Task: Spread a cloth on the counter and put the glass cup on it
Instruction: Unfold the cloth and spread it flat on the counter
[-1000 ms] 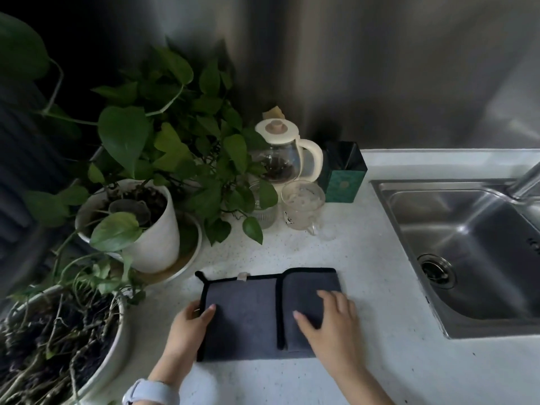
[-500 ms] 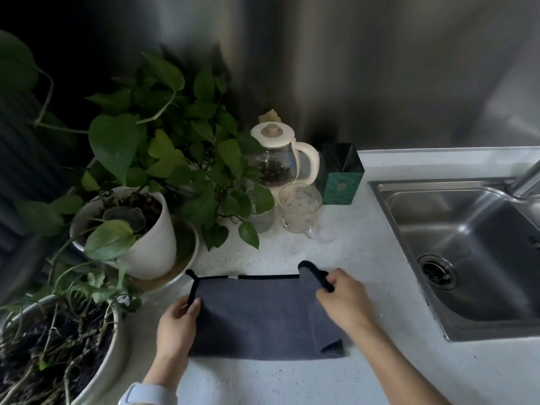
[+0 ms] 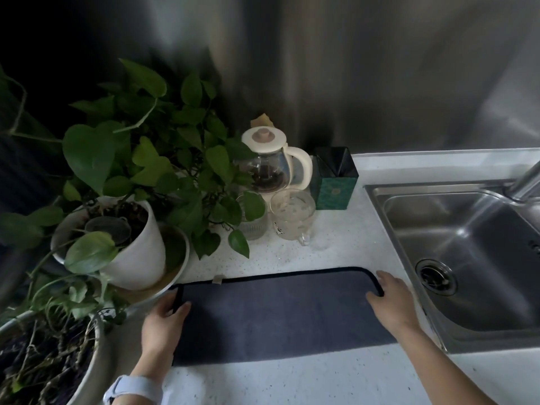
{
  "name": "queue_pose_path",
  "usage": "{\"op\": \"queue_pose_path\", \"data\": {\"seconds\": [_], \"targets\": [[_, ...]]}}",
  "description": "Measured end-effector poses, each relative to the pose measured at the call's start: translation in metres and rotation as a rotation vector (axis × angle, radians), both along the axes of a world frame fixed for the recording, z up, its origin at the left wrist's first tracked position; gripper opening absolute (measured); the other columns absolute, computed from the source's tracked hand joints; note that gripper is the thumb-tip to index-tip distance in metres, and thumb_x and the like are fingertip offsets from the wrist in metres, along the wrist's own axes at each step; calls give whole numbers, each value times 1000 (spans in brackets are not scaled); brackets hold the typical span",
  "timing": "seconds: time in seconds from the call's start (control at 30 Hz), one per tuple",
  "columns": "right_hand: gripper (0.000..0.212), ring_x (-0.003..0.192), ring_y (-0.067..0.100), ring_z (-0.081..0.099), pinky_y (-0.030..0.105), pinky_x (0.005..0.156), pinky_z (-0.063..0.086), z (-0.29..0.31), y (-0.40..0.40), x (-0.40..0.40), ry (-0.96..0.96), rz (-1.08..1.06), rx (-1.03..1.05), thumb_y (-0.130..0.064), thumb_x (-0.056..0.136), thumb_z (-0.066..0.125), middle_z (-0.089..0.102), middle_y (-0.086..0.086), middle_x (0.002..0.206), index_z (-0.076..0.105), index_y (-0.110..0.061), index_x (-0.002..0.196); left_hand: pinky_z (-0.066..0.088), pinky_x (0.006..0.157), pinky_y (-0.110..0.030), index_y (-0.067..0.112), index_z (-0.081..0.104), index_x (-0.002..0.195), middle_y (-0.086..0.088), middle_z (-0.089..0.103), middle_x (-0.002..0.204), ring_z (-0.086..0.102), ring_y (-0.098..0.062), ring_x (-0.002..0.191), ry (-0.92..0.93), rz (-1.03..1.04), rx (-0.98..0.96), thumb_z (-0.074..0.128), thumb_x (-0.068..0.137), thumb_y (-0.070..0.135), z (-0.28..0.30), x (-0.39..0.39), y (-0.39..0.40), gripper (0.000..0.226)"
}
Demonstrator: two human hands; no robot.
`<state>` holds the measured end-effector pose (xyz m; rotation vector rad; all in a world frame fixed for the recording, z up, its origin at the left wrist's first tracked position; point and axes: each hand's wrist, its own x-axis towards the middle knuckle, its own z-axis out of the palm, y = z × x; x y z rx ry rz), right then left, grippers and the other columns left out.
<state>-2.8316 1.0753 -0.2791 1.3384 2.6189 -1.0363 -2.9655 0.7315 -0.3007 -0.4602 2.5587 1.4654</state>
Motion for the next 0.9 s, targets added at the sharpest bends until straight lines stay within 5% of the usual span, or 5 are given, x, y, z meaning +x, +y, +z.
{"op": "queue_pose_path", "data": {"seconds": [0.1, 0.4, 0.63, 0.9], "targets": [[55, 117, 36, 49, 41, 100, 41, 0, 1, -13, 26, -3, -11, -27, 86, 59, 54, 19, 127, 42, -12, 136, 39, 82, -33, 13, 57, 120, -18, 61, 123, 53, -29, 96, -19, 33, 58, 63, 83, 23, 1, -4, 6, 38], [32, 103, 33, 57, 30, 78, 42, -10, 13, -32, 22, -62, -107, -16, 87, 58, 61, 19, 116, 54, -4, 116, 40, 97, -43, 10, 52, 125, -20, 57, 127, 52, -39, 112, -8, 51, 13, 54, 89, 26, -3, -20, 29, 39], [22, 97, 33, 60, 29, 68, 35, -3, 37, -50, 73, -64, 65, -15, 88, 56, 67, 18, 107, 63, -5, 106, 37, 82, -35, 3, 56, 116, -20, 60, 121, 53, -34, 99, 33, 23, 9, 54, 89, 18, 5, -44, 56, 31], [8, 85, 20, 57, 28, 74, 36, 8, 40, -36, 331, -67, -9, -21, 86, 61, 67, 5, 92, 67, -15, 87, 35, 78, -31, 7, 63, 103, -12, 61, 101, 50, -24, 87, 114, 21, 73, 55, 88, 28, 25, -44, 56, 27]]}}
